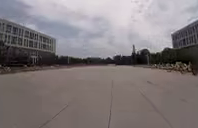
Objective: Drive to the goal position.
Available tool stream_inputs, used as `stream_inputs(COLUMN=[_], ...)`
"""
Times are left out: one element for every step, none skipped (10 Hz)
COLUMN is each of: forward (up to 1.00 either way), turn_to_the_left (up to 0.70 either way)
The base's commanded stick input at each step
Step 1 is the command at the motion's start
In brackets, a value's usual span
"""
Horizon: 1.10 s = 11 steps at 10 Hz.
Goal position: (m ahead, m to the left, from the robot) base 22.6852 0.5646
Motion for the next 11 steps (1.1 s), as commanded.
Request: stream_inputs(forward=[0.70, 0.70, 0.70, 0.70, 0.70, 0.70, 0.70, 0.70, 0.70, 0.70, 0.70], turn_to_the_left=[0.00, 0.00, 0.00, 0.00, 0.00, 0.00, 0.00, 0.00, 0.00, 0.00, 0.00])
